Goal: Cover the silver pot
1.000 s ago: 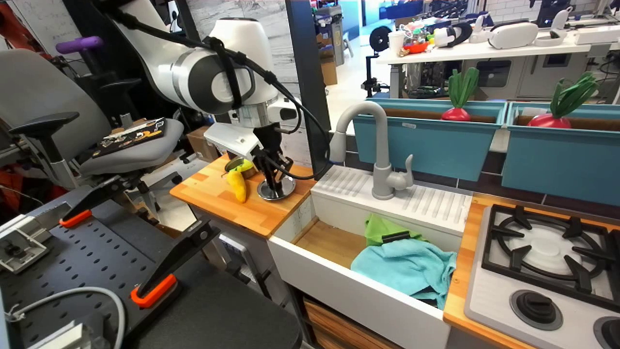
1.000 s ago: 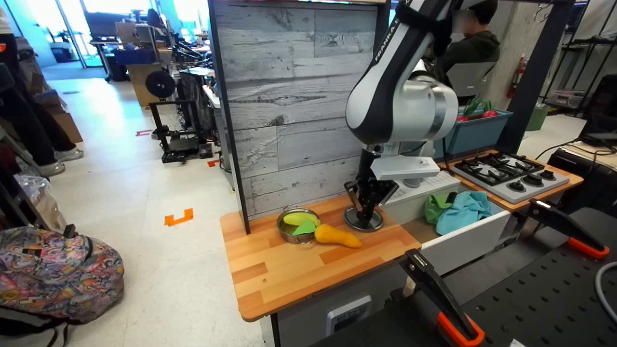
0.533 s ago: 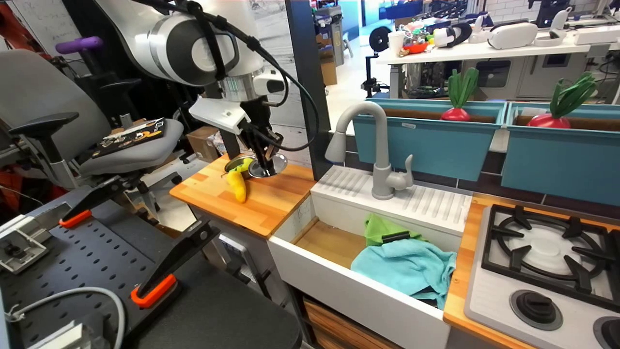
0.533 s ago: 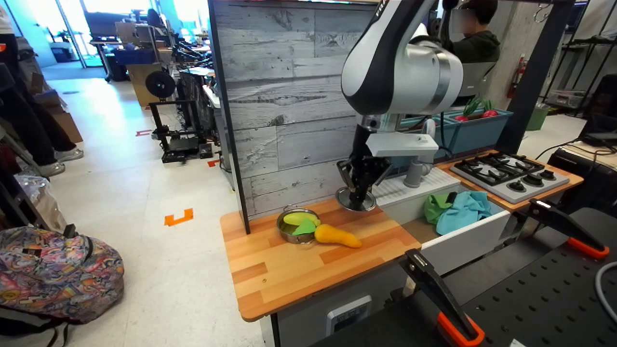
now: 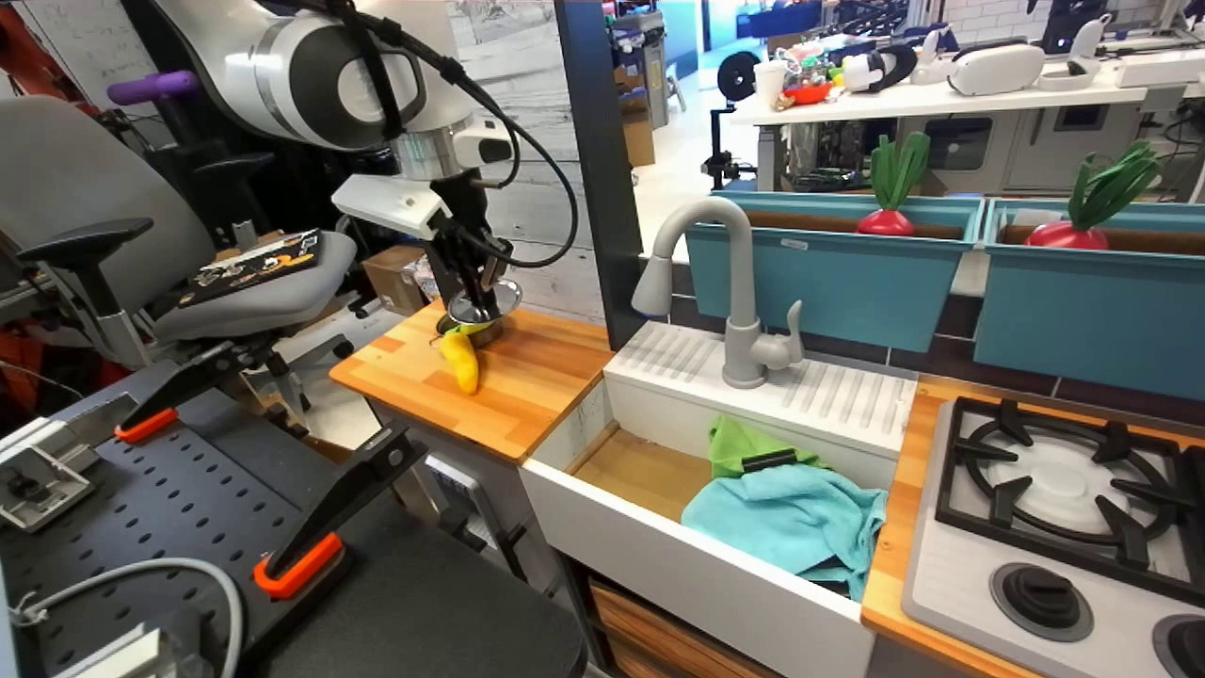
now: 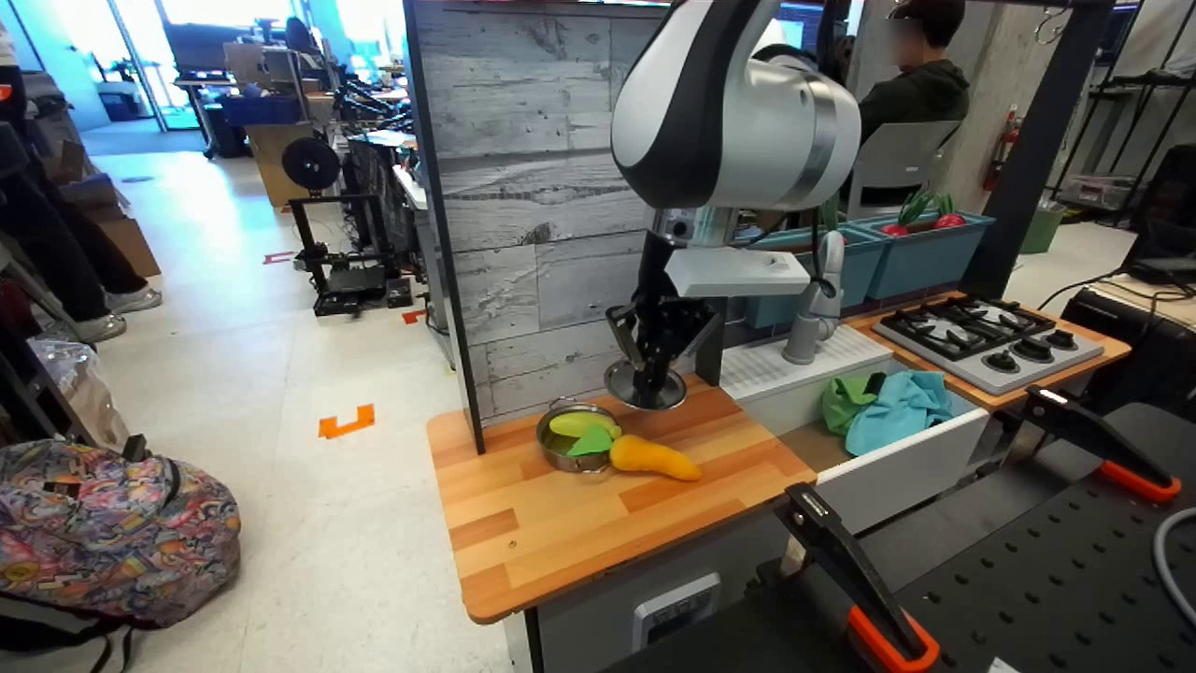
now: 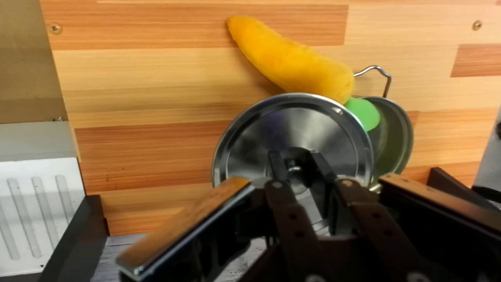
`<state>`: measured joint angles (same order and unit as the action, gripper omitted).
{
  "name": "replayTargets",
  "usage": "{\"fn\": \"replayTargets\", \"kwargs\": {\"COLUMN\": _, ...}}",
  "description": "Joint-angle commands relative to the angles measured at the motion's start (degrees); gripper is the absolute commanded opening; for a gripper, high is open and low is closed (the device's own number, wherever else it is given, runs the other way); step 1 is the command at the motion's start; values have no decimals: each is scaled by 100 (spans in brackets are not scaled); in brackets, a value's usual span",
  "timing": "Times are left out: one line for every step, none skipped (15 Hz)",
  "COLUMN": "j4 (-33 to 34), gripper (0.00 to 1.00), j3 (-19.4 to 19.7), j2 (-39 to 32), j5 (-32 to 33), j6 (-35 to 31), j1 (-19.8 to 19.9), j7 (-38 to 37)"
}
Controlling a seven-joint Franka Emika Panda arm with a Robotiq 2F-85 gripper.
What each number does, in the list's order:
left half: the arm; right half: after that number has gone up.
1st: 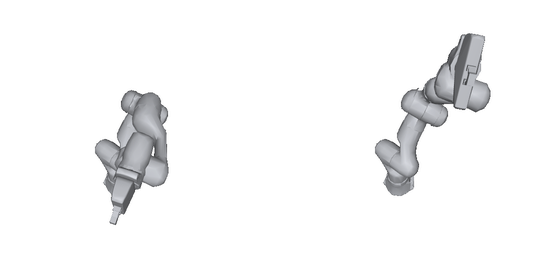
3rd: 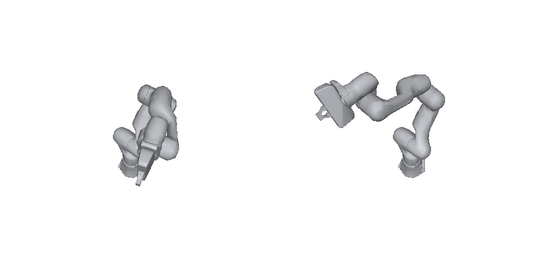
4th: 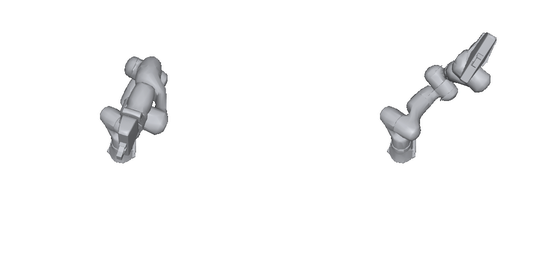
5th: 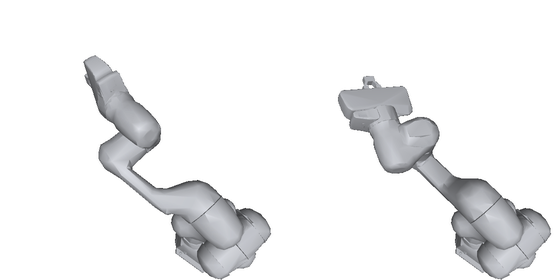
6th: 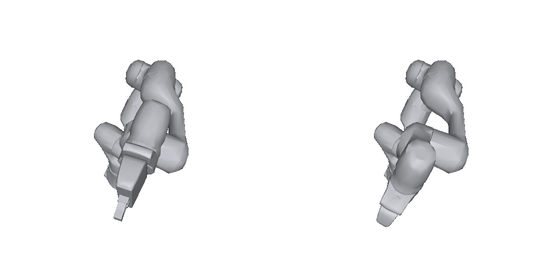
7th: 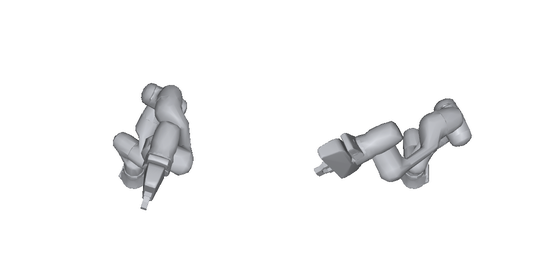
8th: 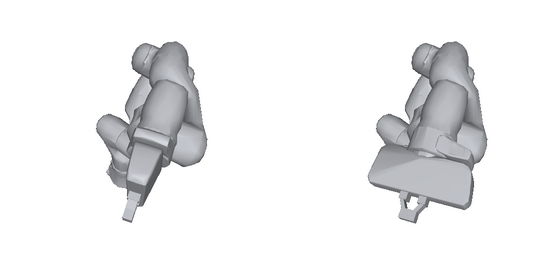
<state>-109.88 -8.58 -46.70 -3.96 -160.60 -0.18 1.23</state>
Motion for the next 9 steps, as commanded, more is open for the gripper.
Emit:
{"fn": "replayTargets", "kwargs": {"j4": 154, "gripper": 5, "j3": 4, "j2": -45, "j5": 12, "j6": 115, "j1": -185, "j7": 6}}
{"fn": "replayTargets", "kwargs": {"j4": 199, "gripper": 5, "j3": 15, "j2": -77, "j5": 22, "j6": 122, "j1": -247, "j7": -5}}
{"fn": "replayTargets", "kwargs": {"j4": 251, "gripper": 5, "j3": 26, "j2": -115, "j5": 29, "j6": 135, "j1": -304, "j7": -20}}
{"fn": "replayTargets", "kwargs": {"j4": 319, "gripper": 5, "j3": 40, "j2": -166, "j5": 39, "j6": 146, "j1": -355, "j7": -31}}
{"fn": "replayTargets", "kwargs": {"j4": 385, "gripper": 5, "j3": 47, "j2": -218, "j5": 41, "j6": 168, "j1": -404, "j7": -47}}
{"fn": "replayTargets", "kwargs": {"j4": 449, "gripper": 5, "j3": 57, "j2": -267, "j5": 46, "j6": 190, "j1": -441, "j7": -53}}
{"fn": "replayTargets", "kwargs": {"j4": 531, "gripper": 5, "j3": 61, "j2": -342, "j5": 51, "j6": 209, "j1": -471, "j7": -49}}
{"fn": "replayTargets", "kwargs": {"j4": 612, "gripper": 5, "j3": 86, "j2": -422, "j5": 58, "j6": 222, "j1": -518, "j7": -73}}
{"fn": "replayTargets", "kwargs": {"j4": 693, "gripper": 5, "j3": 113, "j2": -499, "j5": 67, "j6": 240, "j1": -562, "j7": -93}}
